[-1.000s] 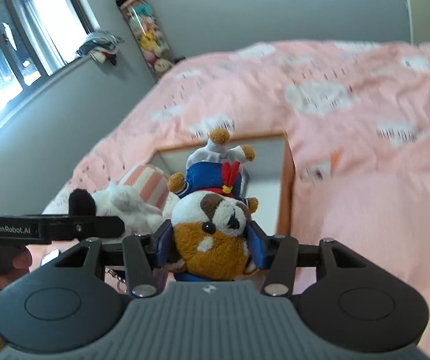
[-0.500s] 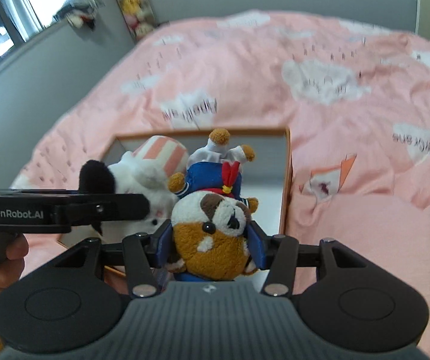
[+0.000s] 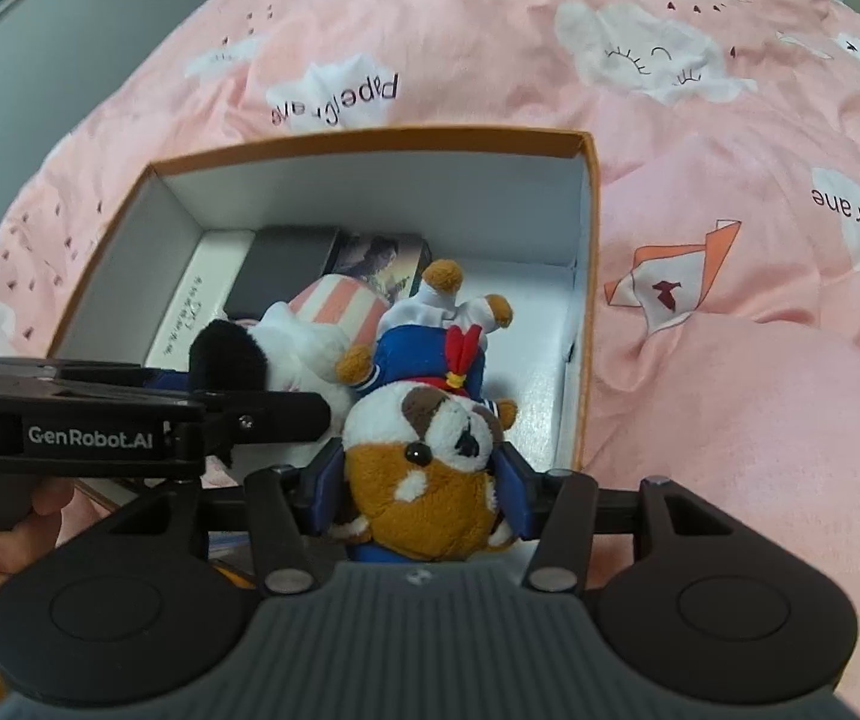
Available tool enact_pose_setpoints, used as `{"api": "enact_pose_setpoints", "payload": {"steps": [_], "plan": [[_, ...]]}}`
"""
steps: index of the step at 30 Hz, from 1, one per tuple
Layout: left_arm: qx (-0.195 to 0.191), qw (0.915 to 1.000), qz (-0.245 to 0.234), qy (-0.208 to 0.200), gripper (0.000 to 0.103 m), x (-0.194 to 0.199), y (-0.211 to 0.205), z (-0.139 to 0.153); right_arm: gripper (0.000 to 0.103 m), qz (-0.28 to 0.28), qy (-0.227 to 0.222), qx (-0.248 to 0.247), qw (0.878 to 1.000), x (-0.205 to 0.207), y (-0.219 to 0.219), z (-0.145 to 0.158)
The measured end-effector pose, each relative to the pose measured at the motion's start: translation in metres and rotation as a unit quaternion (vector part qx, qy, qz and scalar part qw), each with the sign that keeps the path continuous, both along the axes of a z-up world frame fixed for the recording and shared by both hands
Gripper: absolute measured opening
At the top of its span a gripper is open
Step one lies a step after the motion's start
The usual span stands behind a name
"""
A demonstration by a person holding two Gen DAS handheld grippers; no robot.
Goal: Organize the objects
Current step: 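Lift the panda plush with left gripper while right gripper carries the raccoon plush over the box, then lower both plush toys into the orange box and open both grippers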
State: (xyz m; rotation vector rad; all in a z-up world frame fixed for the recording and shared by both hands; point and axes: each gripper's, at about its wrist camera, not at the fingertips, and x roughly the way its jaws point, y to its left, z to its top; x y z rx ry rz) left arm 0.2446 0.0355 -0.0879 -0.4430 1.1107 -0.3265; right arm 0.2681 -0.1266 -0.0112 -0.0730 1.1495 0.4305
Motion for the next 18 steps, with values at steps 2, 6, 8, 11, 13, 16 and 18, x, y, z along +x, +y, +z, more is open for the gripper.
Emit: {"api": "enact_pose_setpoints", "payload": {"steps": [2, 6, 8, 11, 13, 16, 18], "plan": [[0.010, 0.9999, -0.008, 0.003, 0.068, 0.001, -0.003, 0.000, 0.055, 0.002, 0.004, -0.016, 1.000, 0.001, 0.005, -0.002], [0.024, 0.9994, -0.020, 0.017, 0.069, 0.006, -0.008, 0.000, 0.057, 0.019, 0.015, -0.053, 0.998, 0.003, 0.016, -0.007], [0.021, 0.9993, -0.020, 0.026, 0.070, 0.010, -0.009, -0.002, 0.058, 0.026, 0.020, -0.069, 0.997, 0.004, 0.019, -0.009], [0.024, 0.9989, -0.024, 0.031, 0.071, 0.012, -0.012, -0.004, 0.058, 0.033, 0.028, -0.081, 0.996, 0.006, 0.020, -0.010], [0.020, 0.9988, -0.025, 0.037, 0.072, 0.014, -0.013, -0.006, 0.061, 0.041, 0.028, -0.091, 0.995, 0.006, 0.021, -0.009], [0.006, 0.9982, -0.027, 0.052, 0.072, 0.016, -0.013, -0.013, 0.061, 0.059, 0.025, -0.103, 0.993, 0.003, 0.021, -0.005], [0.006, 0.9984, -0.025, 0.050, 0.072, 0.016, -0.014, -0.013, 0.061, 0.068, 0.026, -0.106, 0.992, 0.002, 0.021, -0.005]]}}
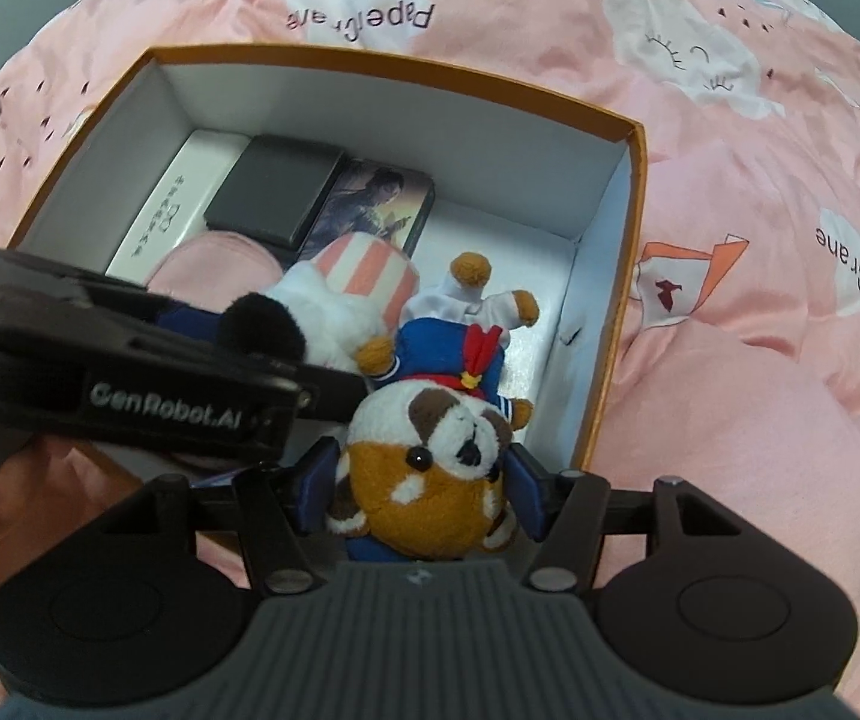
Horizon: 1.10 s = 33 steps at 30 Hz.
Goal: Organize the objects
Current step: 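Lower both plush toys into the orange box and open both grippers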
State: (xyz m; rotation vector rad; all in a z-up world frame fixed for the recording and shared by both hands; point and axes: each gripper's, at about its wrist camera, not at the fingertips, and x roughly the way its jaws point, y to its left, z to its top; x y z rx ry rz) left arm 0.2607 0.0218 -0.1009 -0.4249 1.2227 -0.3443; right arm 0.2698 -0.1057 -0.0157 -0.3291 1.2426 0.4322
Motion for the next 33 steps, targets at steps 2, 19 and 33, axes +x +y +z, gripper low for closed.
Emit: {"api": "enact_pose_setpoints", "payload": {"steps": [2, 19, 33], "plan": [[0.008, 0.9999, -0.008, -0.004, 0.072, -0.001, -0.001, 0.003, 0.061, 0.010, 0.002, -0.003, 1.000, -0.001, 0.000, 0.001], [0.016, 0.9968, -0.028, -0.072, 0.068, 0.001, 0.009, 0.044, 0.040, 0.081, -0.040, 0.014, 0.996, 0.001, -0.011, 0.026], [-0.024, 0.9987, 0.010, 0.044, 0.041, 0.023, 0.008, -0.010, 0.031, 0.135, -0.048, -0.017, 0.989, 0.003, -0.001, -0.001]]}}
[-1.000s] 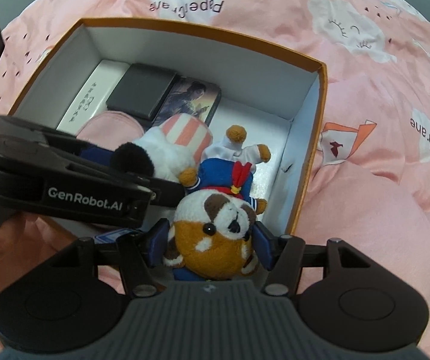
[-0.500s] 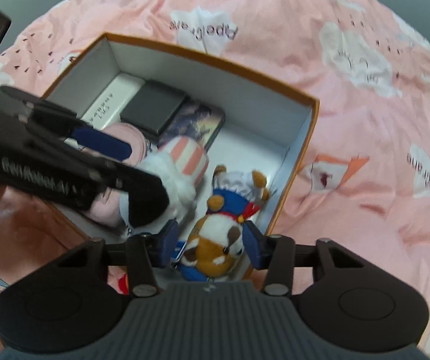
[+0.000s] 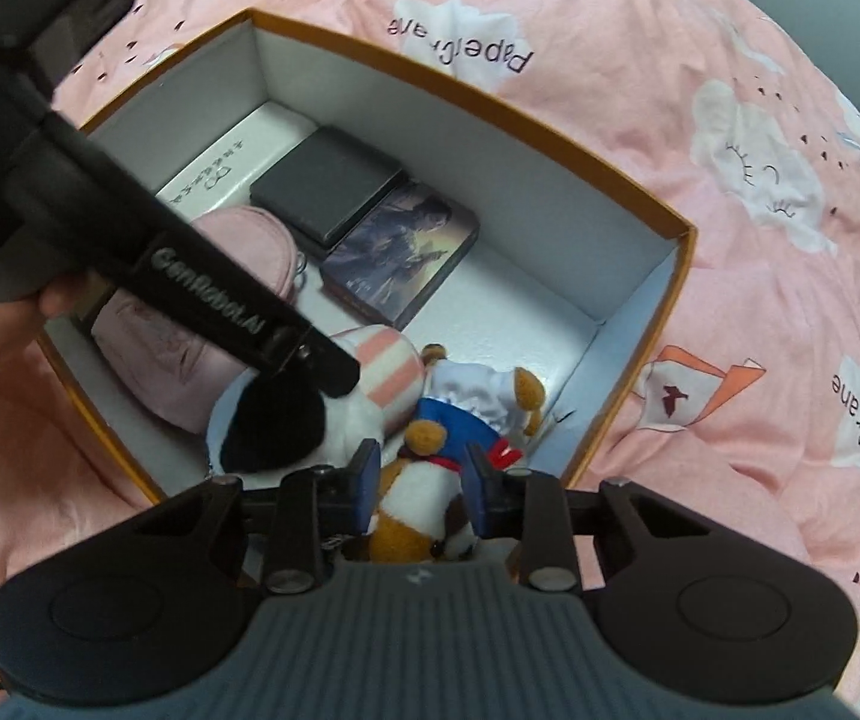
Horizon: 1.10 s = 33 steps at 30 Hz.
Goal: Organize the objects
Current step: 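Lower both plush toys into the orange box and open both grippers, then move right gripper to the yellow tape measure while left gripper approaches the orange crochet ball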
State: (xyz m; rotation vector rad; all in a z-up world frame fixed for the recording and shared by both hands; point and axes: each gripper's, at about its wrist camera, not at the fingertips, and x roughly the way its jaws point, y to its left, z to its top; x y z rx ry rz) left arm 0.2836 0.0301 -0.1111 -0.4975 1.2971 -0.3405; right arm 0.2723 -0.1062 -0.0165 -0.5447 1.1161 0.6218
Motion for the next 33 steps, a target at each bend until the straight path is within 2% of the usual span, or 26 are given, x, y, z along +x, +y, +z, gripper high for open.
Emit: {"api": "enact_pose_setpoints", "payload": {"steps": [2, 5, 11, 14, 17, 21, 23, 24, 26, 28, 30, 33], "plan": [[0.004, 1.0000, 0.000, -0.004, 0.040, 0.000, 0.000, 0.000, 0.028, 0.001, 0.003, 0.001, 1.000, 0.000, 0.000, -0.002], [0.016, 0.9998, -0.004, -0.011, 0.041, -0.001, -0.006, -0.001, 0.015, -0.004, 0.020, -0.002, 1.000, 0.002, 0.002, -0.010], [0.039, 0.9987, -0.012, -0.030, 0.042, -0.004, -0.014, 0.003, 0.014, -0.024, 0.030, -0.004, 0.999, 0.004, 0.004, -0.016], [0.059, 0.9963, -0.003, -0.062, 0.042, -0.011, -0.014, 0.013, 0.015, -0.033, 0.018, 0.008, 0.999, -0.001, 0.000, -0.007], [0.072, 0.9914, 0.002, -0.109, 0.042, -0.030, -0.014, 0.035, 0.016, -0.066, 0.005, 0.063, 0.996, -0.012, -0.014, 0.013], [0.062, 0.9813, 0.006, -0.182, 0.042, -0.068, -0.012, 0.071, 0.017, -0.108, -0.021, 0.156, 0.982, -0.042, -0.041, 0.041], [0.053, 0.9767, -0.009, -0.208, 0.041, -0.088, -0.014, 0.085, 0.026, -0.115, -0.037, 0.188, 0.975, -0.062, -0.051, 0.052], [0.051, 0.9754, -0.015, -0.214, 0.041, -0.098, -0.015, 0.089, 0.034, -0.120, -0.043, 0.205, 0.970, -0.073, -0.057, 0.056], [0.041, 0.9753, -0.027, -0.215, 0.041, -0.116, -0.019, 0.094, 0.040, -0.125, -0.056, 0.259, 0.956, -0.095, -0.072, 0.060], [0.033, 0.9772, -0.036, -0.206, 0.040, -0.130, -0.024, 0.093, 0.040, -0.147, -0.056, 0.277, 0.948, -0.114, -0.084, 0.058], [0.042, 0.9784, -0.054, -0.195, 0.040, -0.142, -0.034, 0.087, 0.040, -0.179, -0.049, 0.262, 0.947, -0.129, -0.090, 0.049], [0.065, 0.9815, -0.085, -0.159, 0.039, -0.154, -0.051, 0.067, 0.041, -0.210, -0.035, 0.211, 0.954, -0.152, -0.095, 0.031]]}}
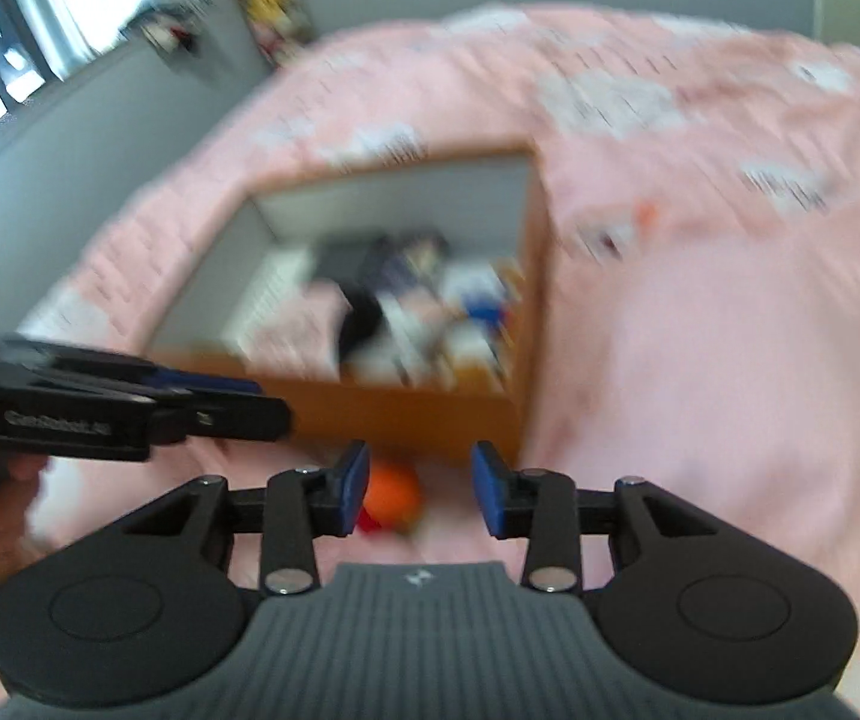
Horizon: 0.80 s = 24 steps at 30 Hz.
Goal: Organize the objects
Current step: 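Move right gripper to the yellow tape measure while left gripper approaches the orange crochet ball, then close right gripper on the yellow tape measure while left gripper grasps the orange crochet ball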
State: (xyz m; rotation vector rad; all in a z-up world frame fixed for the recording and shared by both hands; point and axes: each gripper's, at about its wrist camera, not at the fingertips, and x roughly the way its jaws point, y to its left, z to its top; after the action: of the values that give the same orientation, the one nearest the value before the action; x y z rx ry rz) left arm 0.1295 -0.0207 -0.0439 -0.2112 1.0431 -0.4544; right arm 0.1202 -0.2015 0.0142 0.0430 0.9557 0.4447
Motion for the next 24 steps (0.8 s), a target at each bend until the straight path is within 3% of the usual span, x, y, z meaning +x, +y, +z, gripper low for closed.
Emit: {"api": "enact_pose_setpoints", "payload": {"steps": [3, 8, 14, 24], "plan": [[0.028, 0.9988, -0.019, 0.037, 0.039, -0.009, -0.011, -0.021, 0.044, -0.024, 0.033, -0.035, 0.999, -0.020, -0.005, -0.019], [0.035, 0.9949, -0.016, 0.093, 0.038, -0.023, -0.015, -0.047, 0.051, -0.068, 0.097, -0.068, 0.991, -0.044, -0.021, -0.046], [0.046, 0.9930, -0.024, 0.106, 0.038, -0.034, -0.019, -0.057, 0.061, -0.085, 0.137, -0.084, 0.983, -0.046, -0.016, -0.072], [0.041, 0.9927, 0.005, 0.113, 0.038, -0.041, -0.012, -0.062, 0.062, -0.092, 0.172, -0.083, 0.977, -0.040, -0.017, -0.094]]}}
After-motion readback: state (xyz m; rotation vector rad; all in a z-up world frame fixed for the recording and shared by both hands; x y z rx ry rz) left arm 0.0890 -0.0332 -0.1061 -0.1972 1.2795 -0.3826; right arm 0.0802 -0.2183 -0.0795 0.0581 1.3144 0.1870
